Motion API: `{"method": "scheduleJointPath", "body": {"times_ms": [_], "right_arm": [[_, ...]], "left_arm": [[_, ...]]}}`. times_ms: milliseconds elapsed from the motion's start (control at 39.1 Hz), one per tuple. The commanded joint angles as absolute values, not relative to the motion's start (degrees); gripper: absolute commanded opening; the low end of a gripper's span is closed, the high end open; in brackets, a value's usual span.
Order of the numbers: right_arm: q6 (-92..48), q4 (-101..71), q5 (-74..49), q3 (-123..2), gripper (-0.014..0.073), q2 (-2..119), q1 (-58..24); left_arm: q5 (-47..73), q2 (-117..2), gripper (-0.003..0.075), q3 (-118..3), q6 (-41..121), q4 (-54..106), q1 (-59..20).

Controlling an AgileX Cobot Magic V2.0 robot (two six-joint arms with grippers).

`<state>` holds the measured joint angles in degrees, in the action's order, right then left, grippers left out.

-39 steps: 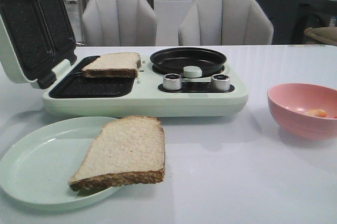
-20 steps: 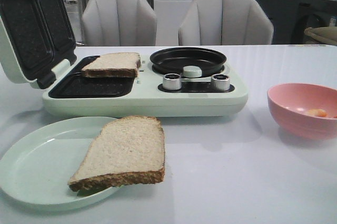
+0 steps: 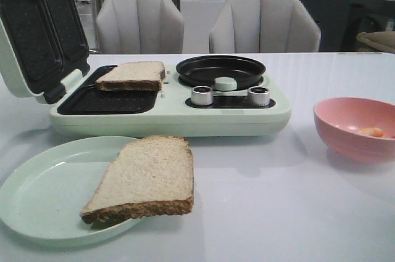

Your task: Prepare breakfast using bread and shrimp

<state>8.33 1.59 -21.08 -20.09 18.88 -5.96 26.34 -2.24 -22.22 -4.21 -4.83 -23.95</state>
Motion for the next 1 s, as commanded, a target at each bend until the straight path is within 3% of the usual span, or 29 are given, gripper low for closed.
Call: {"method": "scheduleJointPath", "body": {"times_ms": [0, 102, 205, 563, 972], "right_arm": [[7.9, 0.4, -18.0, -23.6, 0.0283, 22.4, -6.3], [7.9, -0.5, -19.1, -26.2, 0.0464, 27.4, -8.8], [7.9, -3.5, -19.8, -29.3, 0.0548, 33.9, -11.9], [7.9, -21.0, -19.0, -40.0, 0.0551, 61.2, -24.2], [3.7, -31.2, -21.4, -51.7, 0.0551, 86.4, -28.3]], "left_arm": [[21.8, -2.9, 0.0673, -23.5, -4.3, -4.4, -23.9], [21.8, -2.9, 0.0673, -23.5, -4.3, -4.4, -23.9], [21.8, -2.9, 0.0673, -23.5, -4.3, -4.4, -23.9], [21.8, -2.9, 0.0673, -23.5, -4.3, -4.4, -23.9], [21.8, -2.9, 0.0673, -23.5, -4.3, -4.4, -23.9]]}}
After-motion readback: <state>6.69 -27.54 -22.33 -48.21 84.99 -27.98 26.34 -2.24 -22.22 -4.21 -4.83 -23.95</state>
